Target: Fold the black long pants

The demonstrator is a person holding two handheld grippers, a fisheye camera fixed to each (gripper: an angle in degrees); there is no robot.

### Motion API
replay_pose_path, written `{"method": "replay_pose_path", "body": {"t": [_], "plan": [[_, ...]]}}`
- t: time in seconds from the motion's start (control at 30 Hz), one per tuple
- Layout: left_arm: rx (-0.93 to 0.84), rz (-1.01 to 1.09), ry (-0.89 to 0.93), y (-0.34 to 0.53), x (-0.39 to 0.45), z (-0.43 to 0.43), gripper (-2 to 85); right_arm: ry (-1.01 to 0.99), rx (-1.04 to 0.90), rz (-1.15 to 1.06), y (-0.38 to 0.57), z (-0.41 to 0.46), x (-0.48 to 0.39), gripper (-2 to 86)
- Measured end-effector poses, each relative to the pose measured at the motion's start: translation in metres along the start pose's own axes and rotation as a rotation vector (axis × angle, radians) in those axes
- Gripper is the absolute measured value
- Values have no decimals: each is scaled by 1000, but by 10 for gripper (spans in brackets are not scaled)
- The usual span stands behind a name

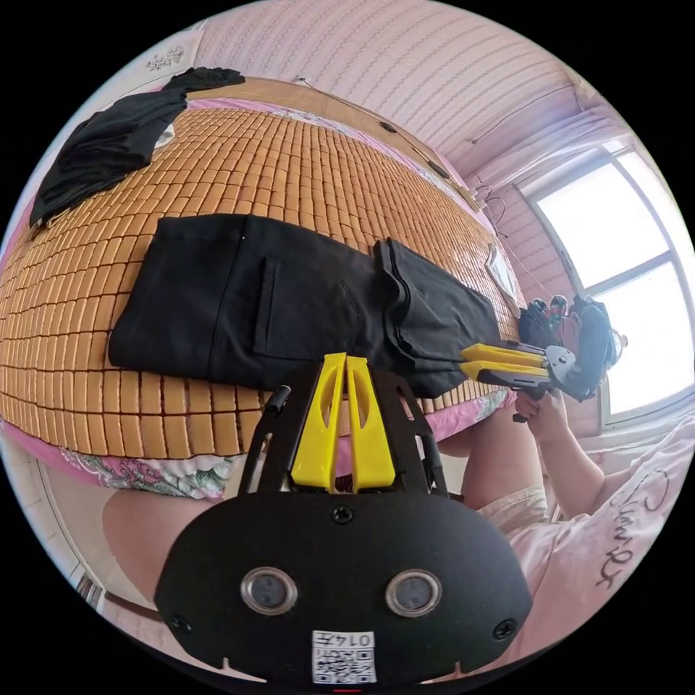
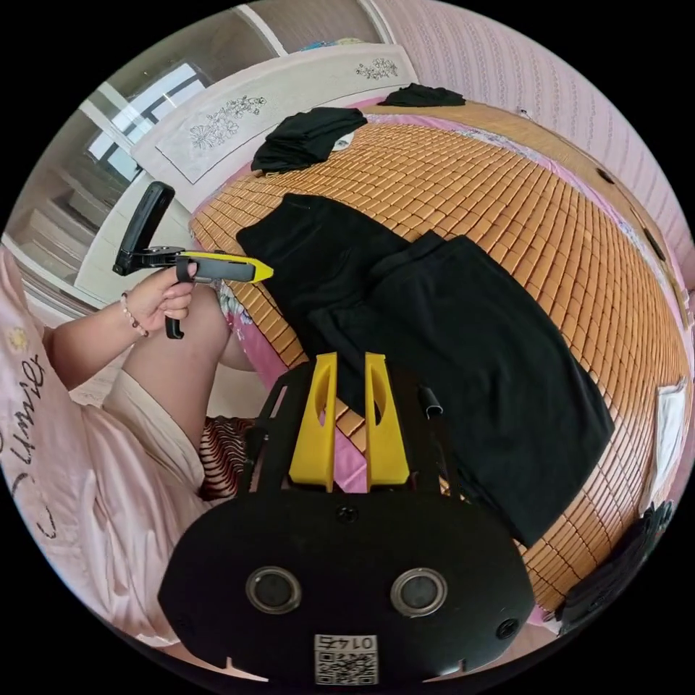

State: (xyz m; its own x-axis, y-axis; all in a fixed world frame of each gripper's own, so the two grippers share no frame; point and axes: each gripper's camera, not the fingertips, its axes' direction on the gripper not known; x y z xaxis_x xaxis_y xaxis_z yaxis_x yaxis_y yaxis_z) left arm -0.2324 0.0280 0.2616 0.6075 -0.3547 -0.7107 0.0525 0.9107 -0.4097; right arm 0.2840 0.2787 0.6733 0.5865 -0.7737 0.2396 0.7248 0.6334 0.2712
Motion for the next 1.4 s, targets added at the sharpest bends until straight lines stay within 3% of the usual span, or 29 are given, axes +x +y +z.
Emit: {"method": "replay_pose_path", "body": {"t": [0.27,0.5,0.7,0.87,0.97,1.07,1.2,1.3,1.4], "plan": [[-19,143,49,-41,29,31,-8,61,-145,-56,-67,52,0,59],[-63,253,94,-91,57,53,45,-52,62,-68,-88,-17,4,24],[-154,232,-45,-106,66,83,67,-51,-86,-85,-112,27,10,25],[-133,230,-109,-94,70,82,65,-60,-92,-139,-126,30,13,39],[-179,234,-147,-88,71,94,64,-166,-153,-173,-139,36,23,74],[-143,252,-156,-83,74,93,51,-219,-84,-212,-160,9,43,92],[-133,249,-116,-81,75,90,2,-21,30,-83,-207,-14,110,73],[-125,263,-135,-77,79,87,3,47,15,-5,-246,0,149,81],[-126,261,-141,-74,80,83,22,-32,-82,-2,-278,26,175,59]]}}
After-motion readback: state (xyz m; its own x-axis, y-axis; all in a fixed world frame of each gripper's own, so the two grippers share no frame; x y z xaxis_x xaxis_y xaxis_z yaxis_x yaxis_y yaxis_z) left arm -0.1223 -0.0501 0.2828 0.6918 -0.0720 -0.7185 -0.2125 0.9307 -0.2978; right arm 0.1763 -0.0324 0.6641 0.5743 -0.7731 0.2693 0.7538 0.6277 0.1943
